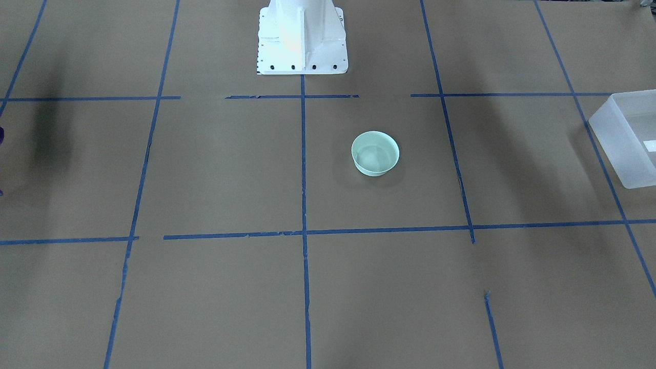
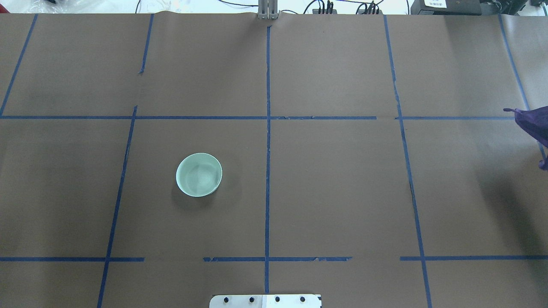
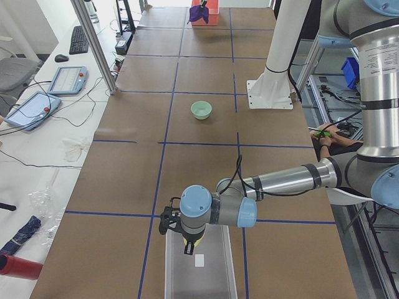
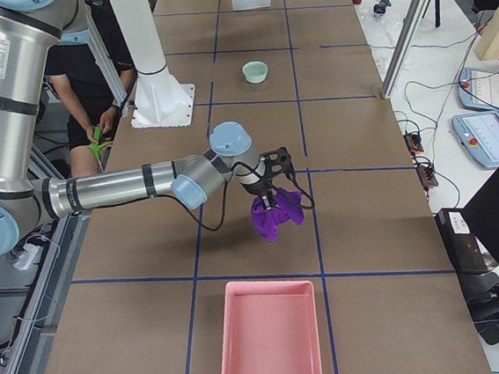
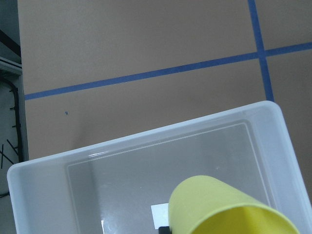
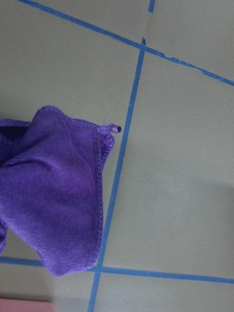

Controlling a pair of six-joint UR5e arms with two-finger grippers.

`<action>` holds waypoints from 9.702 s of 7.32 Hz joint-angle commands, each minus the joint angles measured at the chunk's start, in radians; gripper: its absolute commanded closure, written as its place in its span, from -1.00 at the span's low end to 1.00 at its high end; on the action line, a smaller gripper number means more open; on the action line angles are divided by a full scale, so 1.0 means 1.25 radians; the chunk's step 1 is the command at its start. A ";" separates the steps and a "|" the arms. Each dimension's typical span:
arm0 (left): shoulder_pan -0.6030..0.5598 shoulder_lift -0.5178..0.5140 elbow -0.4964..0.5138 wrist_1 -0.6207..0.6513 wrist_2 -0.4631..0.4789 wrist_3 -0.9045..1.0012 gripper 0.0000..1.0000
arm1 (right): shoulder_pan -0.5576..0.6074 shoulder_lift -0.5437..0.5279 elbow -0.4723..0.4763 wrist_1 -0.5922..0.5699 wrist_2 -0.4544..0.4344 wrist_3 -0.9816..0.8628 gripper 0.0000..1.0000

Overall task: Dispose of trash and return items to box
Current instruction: 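Lift the cloth toward the pink bin while left gripper holds cup over clear bin, then drop the cloth into the pink bin while left gripper releases the cup, then move the left gripper over the pale green bowl, then grasp the rim of the pale green bowl with the left gripper, then carry the pale green bowl with the left gripper to the clear bin, then lower the bowl into the clear bin and open the left gripper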

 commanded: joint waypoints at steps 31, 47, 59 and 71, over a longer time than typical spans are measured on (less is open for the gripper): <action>0.793 -0.385 -0.316 0.018 0.284 -1.181 -0.98 | 0.133 0.186 -0.123 -0.478 0.104 -0.201 -1.00; 0.618 -0.382 -0.372 0.224 0.297 -0.917 1.00 | 0.120 0.216 -0.156 -0.434 0.106 -0.194 -1.00; 0.026 -0.048 -0.046 -0.090 0.297 0.071 1.00 | 0.120 0.214 -0.158 -0.412 0.106 -0.194 -1.00; -0.002 0.055 0.056 -0.282 0.294 0.160 -1.00 | 0.120 0.216 -0.159 -0.412 0.106 -0.194 -1.00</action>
